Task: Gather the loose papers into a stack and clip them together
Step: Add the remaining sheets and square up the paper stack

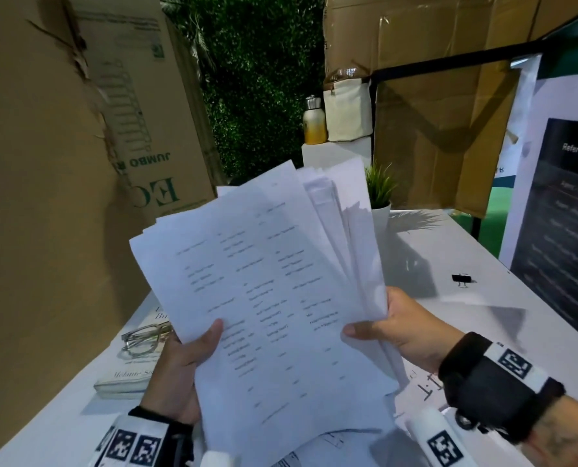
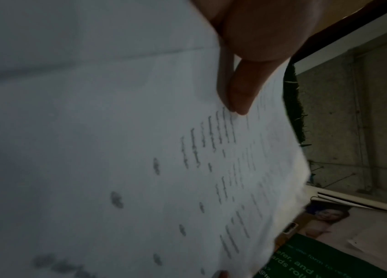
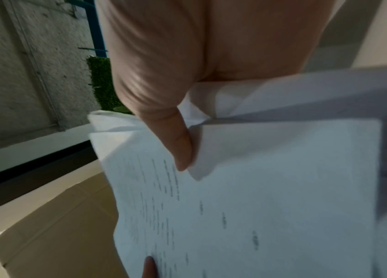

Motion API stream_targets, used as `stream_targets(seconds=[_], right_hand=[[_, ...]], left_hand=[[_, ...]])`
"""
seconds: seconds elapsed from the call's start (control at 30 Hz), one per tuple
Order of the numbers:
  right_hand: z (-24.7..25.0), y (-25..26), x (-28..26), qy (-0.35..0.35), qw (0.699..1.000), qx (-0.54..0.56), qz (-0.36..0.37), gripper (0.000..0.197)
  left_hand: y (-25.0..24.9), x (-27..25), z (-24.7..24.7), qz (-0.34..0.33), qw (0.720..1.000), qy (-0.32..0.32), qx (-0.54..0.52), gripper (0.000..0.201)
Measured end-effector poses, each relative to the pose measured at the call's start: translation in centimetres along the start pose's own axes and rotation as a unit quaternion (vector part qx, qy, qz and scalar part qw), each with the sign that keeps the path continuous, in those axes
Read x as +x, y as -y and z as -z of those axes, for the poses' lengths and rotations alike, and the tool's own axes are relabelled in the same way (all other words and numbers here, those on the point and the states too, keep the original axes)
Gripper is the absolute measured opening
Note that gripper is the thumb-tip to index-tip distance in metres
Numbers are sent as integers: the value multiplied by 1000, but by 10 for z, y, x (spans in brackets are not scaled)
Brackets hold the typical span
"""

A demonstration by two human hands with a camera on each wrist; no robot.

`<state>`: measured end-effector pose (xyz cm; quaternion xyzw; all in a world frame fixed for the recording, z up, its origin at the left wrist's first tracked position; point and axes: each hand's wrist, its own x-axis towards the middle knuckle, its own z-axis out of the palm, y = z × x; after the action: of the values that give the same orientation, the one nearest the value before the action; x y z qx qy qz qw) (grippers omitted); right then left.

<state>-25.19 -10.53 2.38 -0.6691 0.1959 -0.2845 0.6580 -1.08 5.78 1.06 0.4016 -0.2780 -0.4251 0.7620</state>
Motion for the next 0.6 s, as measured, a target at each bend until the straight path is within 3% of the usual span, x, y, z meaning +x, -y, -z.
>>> stream_targets(seconds=[0.1, 0.13, 0.23, 0.3, 0.37, 0.4, 0.5, 0.6], right_hand=[[1, 16, -2, 22, 999, 21, 35, 42], [2, 20, -3, 25, 998, 37, 42, 43], [4, 21, -2, 36, 996, 55, 60, 42], [4, 15, -1, 17, 997, 53, 61, 47], [1, 14, -3, 7, 997, 55, 57, 48], [0, 16, -6, 7, 997, 52, 61, 48], [-3, 22, -15, 2, 994, 72, 88, 62], [-1, 23, -14, 16, 994, 76, 71, 68]], left_hand=[[-4, 1, -1, -6, 999, 29, -12, 92], [-3, 3, 0, -17, 999, 30, -19, 92], [6, 13, 9, -35, 998, -46, -3, 47], [13, 20, 18, -20, 992, -119, 22, 43], [13, 23, 16, -29, 989, -136, 58, 41], [10, 21, 7, -48, 988, -124, 85, 42], [-7, 14, -28, -125, 972, -34, 196, 75], [-19, 8, -52, -119, 976, 30, 181, 57]])
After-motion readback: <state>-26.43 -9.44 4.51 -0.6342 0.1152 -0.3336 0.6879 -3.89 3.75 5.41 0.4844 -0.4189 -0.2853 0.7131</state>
